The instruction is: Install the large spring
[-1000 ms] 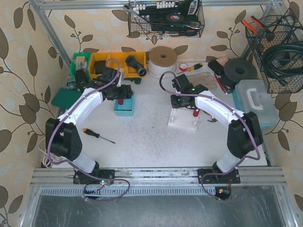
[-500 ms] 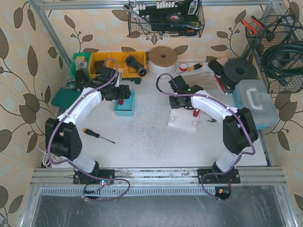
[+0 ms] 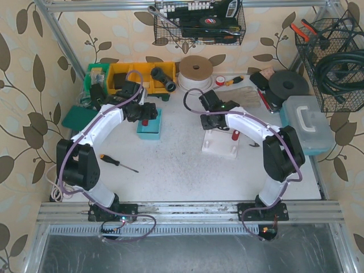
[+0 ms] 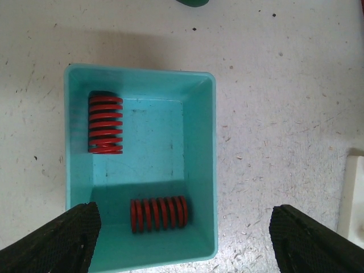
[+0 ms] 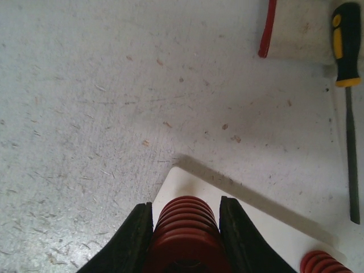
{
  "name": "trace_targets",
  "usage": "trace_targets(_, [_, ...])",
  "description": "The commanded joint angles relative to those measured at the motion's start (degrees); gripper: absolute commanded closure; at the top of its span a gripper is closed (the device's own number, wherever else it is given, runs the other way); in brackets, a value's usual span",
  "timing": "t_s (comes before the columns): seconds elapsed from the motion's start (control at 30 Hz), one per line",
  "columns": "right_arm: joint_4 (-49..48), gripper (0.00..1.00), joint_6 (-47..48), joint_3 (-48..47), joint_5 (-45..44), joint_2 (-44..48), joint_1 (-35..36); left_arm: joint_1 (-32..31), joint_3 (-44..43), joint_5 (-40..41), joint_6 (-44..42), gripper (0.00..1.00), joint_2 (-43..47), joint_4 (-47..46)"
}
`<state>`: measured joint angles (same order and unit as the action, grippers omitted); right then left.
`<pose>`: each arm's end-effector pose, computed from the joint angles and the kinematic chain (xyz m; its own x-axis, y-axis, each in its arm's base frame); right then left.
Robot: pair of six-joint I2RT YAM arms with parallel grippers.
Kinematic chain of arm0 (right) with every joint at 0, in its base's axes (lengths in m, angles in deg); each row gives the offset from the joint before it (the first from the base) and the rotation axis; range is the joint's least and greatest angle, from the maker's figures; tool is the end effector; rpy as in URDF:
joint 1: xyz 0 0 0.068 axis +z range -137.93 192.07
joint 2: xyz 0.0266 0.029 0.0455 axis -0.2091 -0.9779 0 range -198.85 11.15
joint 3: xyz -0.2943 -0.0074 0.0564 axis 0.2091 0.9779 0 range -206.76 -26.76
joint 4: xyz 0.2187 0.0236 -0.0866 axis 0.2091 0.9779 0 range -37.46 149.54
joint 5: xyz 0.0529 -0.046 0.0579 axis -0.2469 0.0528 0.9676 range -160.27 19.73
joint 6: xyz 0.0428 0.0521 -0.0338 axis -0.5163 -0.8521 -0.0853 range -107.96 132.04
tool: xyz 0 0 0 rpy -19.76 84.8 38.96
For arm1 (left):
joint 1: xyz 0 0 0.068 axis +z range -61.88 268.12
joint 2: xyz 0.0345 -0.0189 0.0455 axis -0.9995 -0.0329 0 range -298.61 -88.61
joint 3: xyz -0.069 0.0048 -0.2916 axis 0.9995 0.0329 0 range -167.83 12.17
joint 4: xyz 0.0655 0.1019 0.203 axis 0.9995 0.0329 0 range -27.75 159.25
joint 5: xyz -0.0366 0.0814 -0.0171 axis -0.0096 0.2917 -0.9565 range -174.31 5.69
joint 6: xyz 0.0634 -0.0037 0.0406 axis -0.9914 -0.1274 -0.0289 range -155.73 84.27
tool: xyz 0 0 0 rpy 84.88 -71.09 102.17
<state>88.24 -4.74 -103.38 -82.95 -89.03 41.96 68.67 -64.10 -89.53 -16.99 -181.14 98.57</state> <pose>0.3233 0.1698 0.2516 -0.8257 -0.1498 -0.5438 -0.1573 0.9870 -0.0331 0.3209 -0.1195 0.2923 -0.8324 -0.0454 -0.5523 0.1227 0.9568 -0.2636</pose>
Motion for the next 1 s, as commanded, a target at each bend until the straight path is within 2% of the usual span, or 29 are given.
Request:
trace_targets(0.0, [-0.8,1.00,0.8,-1.3,-0.1,-2.2,0.2,0.4,-2.3,-1.6,0.5,0.16,0.2,0.7])
trace_targets(0.3, [-1.2,0.98,0.3,-0.6,-1.5,-5.3,0.3,0.4,-3.1,-2.5,0.0,0.16,-0.4,1.4])
trace_targets(0.4, [-1.0,0.83,-0.4,-0.6,-1.8,-6.4,0.3,0.4,-3.2,-3.7,-0.2,0.19,-0.5,1.4])
trace_targets(0.5, [-0.9,0.72,-0.8,-0.1,-1.9,-5.9,0.3,0.4,-3.3,-4.0,0.0,0.20,-0.7,1.3])
trace_targets(0.63, [-0.5,0.60,-0.3,0.0,-1.3,-3.8,0.3,0.4,-3.7,-3.8,-0.4,0.21,-1.2,1.7])
trace_targets(0.77, [1.8,0.42,-0.3,-0.3,0.7,0.6,0.3,0.4,-5.5,-2.2,-1.3,0.21,-2.5,2.6])
trace_targets(0.97, [9.3,0.31,-2.4,0.5,1.6,12.4,0.3,0.4,-9.0,-2.1,-2.2,0.34,-6.1,4.5])
